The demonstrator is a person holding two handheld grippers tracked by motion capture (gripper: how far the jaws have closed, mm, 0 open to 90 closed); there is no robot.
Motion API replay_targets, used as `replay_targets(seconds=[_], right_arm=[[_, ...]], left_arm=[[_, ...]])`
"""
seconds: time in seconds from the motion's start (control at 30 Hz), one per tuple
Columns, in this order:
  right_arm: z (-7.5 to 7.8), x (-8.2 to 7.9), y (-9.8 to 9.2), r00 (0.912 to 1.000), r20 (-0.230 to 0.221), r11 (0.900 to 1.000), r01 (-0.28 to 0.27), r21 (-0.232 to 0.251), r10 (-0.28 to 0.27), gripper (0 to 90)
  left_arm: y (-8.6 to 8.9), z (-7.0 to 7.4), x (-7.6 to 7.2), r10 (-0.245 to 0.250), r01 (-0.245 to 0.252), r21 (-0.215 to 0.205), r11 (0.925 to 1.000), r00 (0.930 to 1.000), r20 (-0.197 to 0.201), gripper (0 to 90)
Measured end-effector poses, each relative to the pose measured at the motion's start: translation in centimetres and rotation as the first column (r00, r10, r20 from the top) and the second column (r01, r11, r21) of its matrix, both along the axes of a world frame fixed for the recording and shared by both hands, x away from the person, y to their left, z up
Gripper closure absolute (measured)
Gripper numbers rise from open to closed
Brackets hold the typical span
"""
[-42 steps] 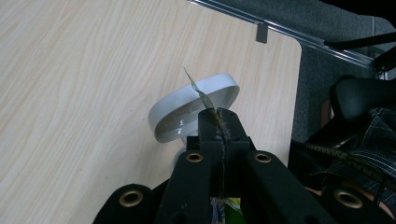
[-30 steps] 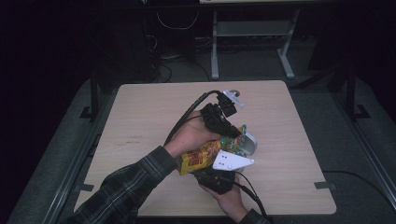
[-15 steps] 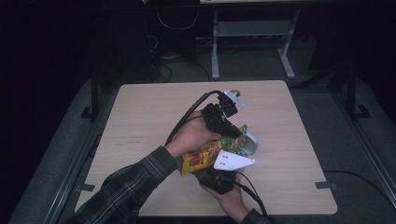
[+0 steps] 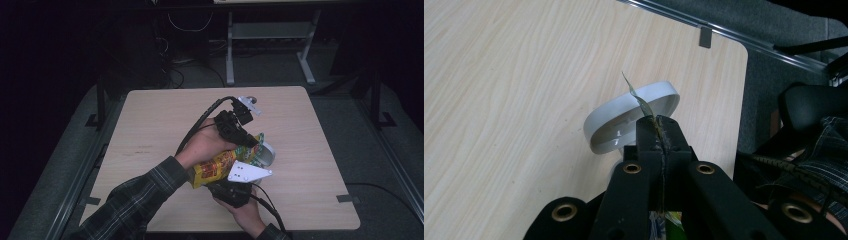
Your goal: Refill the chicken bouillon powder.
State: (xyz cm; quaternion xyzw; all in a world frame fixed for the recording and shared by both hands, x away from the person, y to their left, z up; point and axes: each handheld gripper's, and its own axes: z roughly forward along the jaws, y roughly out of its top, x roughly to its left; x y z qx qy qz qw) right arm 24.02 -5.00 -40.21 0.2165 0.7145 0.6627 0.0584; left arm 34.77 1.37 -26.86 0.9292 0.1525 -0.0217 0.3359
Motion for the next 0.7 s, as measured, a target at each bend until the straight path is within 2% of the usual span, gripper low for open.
replay_targets(seconds=[0.5,0.7], right_arm=[[-0.6,0.3,0.3,0.9996,-0.020,1.000,-0.019,-0.022,0.019,90.0],[-0.7,0.3,0.5,0.9992,-0.026,0.999,-0.031,-0.027,0.030,90.0]], left_arm=[[0.9,0.1,-0.3,0.004,-0.004,-0.042,0.9991,1.0000,-0.004,90.0],[1.8,0.4,-0.5,0.005,-0.006,-0.072,0.9974,0.9999,-0.010,90.0]])
